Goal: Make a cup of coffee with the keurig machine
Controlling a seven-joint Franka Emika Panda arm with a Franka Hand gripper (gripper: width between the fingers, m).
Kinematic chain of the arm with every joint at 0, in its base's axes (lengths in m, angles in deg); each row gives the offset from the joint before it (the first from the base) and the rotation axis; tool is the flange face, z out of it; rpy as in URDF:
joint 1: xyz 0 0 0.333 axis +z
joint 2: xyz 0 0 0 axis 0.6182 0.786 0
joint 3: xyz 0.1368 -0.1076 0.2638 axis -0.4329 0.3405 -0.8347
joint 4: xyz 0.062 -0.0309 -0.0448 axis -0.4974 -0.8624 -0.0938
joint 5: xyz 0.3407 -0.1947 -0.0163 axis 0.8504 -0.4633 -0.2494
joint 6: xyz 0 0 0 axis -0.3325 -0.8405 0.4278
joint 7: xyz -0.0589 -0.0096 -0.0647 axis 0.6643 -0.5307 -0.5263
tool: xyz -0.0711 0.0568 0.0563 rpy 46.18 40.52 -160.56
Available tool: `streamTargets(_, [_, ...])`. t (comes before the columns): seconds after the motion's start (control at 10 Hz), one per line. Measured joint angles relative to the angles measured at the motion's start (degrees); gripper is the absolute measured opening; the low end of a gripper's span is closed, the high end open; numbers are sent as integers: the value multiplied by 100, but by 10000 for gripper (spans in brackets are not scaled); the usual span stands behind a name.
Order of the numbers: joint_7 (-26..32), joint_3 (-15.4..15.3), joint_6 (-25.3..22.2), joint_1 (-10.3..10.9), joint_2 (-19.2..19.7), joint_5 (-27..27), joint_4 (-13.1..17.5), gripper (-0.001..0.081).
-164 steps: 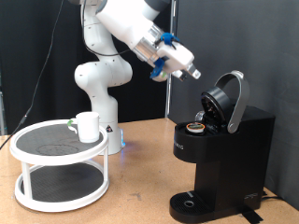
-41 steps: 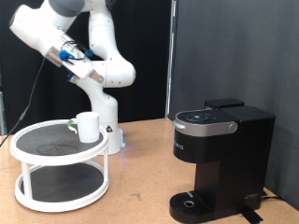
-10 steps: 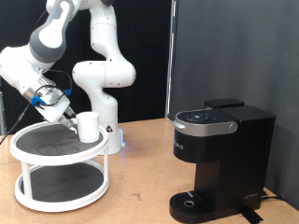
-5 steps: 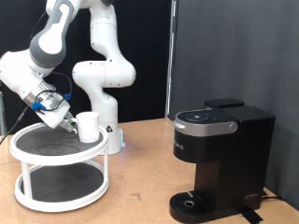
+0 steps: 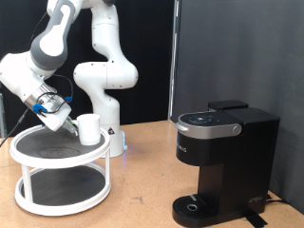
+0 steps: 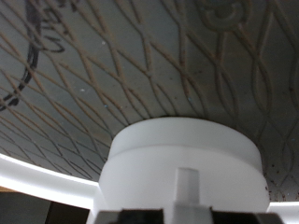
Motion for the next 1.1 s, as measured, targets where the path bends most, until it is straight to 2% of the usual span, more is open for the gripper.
streamTargets(0.2, [-10,1,-101,-11,-13,28,40,14])
streamTargets(0.6, [-320,-1,-891,-43,-370,214,386,5])
streamTargets(0.8, [-364,-14,-1289,-49,-629,50,512,4])
streamTargets(1.0, [-408,-13,-1264,-37,-617,128,465,4])
streamTargets(1.1, [-510,-32,-1243,7,-603,339,420,4])
